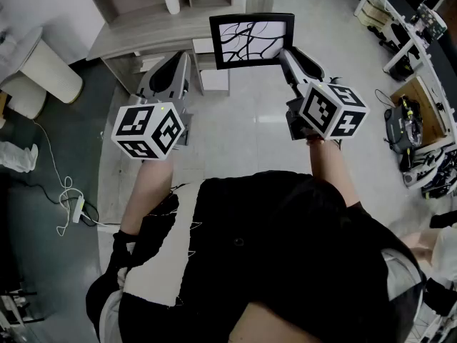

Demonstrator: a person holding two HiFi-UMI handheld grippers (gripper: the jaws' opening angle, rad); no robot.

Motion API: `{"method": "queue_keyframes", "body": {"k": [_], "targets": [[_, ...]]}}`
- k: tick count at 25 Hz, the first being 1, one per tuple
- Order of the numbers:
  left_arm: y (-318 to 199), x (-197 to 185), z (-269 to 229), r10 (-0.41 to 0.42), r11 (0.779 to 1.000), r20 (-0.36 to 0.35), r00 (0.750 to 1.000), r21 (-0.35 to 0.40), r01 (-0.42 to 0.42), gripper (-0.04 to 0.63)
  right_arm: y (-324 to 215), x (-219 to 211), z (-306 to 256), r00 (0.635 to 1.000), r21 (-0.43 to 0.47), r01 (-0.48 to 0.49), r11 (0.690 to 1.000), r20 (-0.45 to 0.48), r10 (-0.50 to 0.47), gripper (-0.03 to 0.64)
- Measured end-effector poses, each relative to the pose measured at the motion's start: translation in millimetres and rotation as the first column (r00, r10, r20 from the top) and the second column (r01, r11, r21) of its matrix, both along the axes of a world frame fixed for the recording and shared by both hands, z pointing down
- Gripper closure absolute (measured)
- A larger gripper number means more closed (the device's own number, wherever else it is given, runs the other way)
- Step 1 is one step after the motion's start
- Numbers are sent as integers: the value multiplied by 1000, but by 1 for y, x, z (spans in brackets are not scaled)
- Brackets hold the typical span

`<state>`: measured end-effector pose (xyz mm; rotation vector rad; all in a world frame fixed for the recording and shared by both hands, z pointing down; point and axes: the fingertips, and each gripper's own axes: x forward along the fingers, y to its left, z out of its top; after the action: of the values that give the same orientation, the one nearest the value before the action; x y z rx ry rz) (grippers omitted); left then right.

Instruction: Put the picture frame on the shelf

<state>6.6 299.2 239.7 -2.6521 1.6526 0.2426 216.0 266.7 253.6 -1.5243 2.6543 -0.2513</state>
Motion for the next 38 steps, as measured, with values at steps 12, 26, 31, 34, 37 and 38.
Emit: {"method": "queue_keyframes", "body": {"k": [12, 26, 31, 34, 37, 38], "targets": [[10, -9, 20, 28, 999, -14, 1000, -42, -28, 584, 9, -3, 15, 996, -61, -29, 998, 78, 34, 535], [-29, -34, 71, -11, 991, -47, 999, -135, 5, 584, -53, -23, 65, 999, -157, -16, 987, 41, 23, 535], [-85, -55, 68, -35, 991, -64, 997, -128, 27, 584, -118, -41, 62, 998, -145, -3, 989, 59, 12, 535], [-121, -53, 67, -48, 991, -69, 996, -131, 39, 584, -156, -37, 58, 997, -144, 2, 990, 78, 9, 535], [-153, -49, 71, -66, 987, -73, 995, -154, 54, 584, -189, -32, 54, 997, -139, 12, 990, 81, 0, 535], [-163, -46, 72, -71, 985, -79, 994, -160, 58, 584, -199, -29, 52, 997, -136, 15, 991, 78, -4, 535]]}}
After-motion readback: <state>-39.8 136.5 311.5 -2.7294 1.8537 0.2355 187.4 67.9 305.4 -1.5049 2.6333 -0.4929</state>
